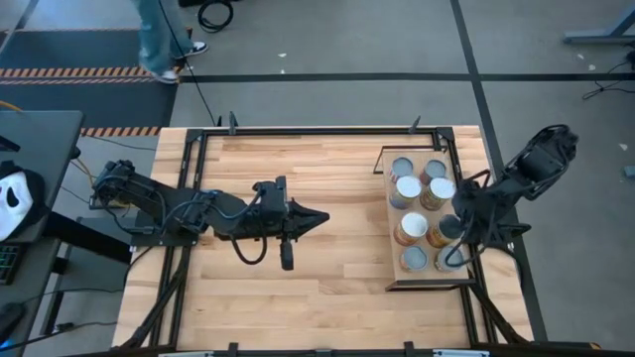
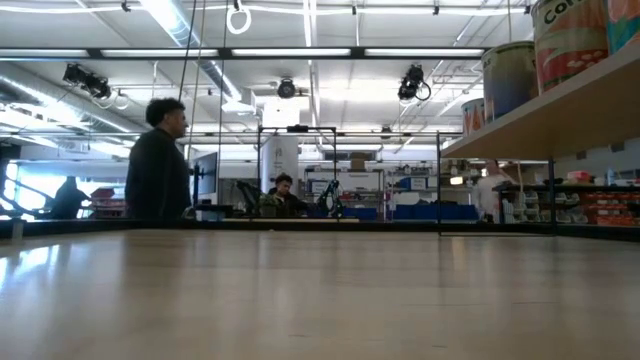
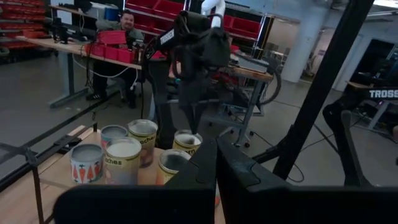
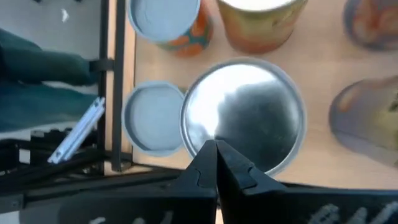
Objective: Pick and place cans onto a shelf
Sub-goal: Adjust the canned goods on the shelf
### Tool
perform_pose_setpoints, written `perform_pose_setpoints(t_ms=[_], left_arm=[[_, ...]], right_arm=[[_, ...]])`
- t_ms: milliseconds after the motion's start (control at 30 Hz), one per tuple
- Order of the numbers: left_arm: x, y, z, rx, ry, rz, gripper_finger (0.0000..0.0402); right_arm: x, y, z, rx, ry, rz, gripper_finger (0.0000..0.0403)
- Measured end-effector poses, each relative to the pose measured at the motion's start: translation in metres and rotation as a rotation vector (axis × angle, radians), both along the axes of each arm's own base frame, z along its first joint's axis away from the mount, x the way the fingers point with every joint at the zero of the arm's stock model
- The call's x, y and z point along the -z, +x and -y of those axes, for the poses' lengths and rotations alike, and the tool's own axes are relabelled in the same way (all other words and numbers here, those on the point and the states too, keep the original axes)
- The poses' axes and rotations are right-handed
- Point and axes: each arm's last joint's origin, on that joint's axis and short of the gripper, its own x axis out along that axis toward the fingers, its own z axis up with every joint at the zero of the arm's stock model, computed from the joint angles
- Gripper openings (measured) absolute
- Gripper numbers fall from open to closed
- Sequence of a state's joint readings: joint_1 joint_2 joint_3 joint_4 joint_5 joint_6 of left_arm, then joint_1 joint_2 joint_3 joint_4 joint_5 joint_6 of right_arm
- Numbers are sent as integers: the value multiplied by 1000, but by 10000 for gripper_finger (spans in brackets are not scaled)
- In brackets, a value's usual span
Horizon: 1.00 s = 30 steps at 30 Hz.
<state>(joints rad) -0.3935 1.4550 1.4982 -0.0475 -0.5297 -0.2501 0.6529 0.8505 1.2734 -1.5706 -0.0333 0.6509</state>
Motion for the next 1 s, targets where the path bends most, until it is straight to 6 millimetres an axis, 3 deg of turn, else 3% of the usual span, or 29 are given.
perform_pose_setpoints(t_ms=[600,1000], left_arm=[[-1,0,0,0,-5,13,9],[-1,0,0,1,-6,13,9]], right_arm=[[11,11,-5,34,-82,5,1],[10,-1,5,90,-73,23,1]])
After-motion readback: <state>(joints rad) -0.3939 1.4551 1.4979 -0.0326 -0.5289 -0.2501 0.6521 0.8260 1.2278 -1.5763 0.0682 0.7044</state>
